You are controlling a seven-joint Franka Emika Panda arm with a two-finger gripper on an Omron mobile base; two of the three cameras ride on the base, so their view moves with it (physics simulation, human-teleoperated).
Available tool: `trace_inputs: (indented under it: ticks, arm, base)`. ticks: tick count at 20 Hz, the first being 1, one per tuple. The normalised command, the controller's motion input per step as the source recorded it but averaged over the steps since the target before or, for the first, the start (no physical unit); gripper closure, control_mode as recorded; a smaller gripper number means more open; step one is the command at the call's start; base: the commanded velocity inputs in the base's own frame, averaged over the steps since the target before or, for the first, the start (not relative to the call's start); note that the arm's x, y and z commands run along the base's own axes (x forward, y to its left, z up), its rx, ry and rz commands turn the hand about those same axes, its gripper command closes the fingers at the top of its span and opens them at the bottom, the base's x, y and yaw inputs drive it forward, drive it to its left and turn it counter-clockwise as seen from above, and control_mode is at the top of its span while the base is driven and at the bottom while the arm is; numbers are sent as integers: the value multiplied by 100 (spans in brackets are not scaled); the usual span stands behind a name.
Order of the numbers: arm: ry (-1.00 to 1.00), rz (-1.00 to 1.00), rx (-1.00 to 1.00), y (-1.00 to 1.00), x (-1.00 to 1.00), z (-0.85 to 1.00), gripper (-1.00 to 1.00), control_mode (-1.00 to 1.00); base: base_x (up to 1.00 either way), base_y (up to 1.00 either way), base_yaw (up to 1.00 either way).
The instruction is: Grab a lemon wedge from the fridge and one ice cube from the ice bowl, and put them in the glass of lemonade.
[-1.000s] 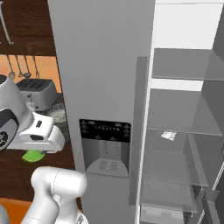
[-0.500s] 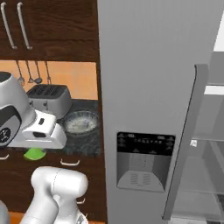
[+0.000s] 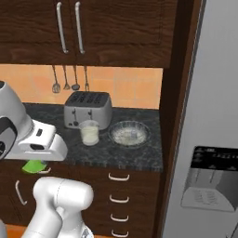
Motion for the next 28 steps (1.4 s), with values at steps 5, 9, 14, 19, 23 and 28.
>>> trace_inputs:
  ticks: [5,9,14,19,23,28]
  arm:
    - [0,0,0,0,0,0,100,100]
    - [0,0,0,0,0,0,100,100]
    - [0,0,0,0,0,0,100,100]
    - [0,0,4,0,17,-47,100,-100]
    - [0,0,3,6,61,-66,100,-100]
    - [-5,0,0,24,89,2,100,-100]
  base:
    - [79,18,0]
    - [37,1,-1]
    - [1,0,0]
    - [0,0,0]
    - [0,0,0]
    - [0,0,0]
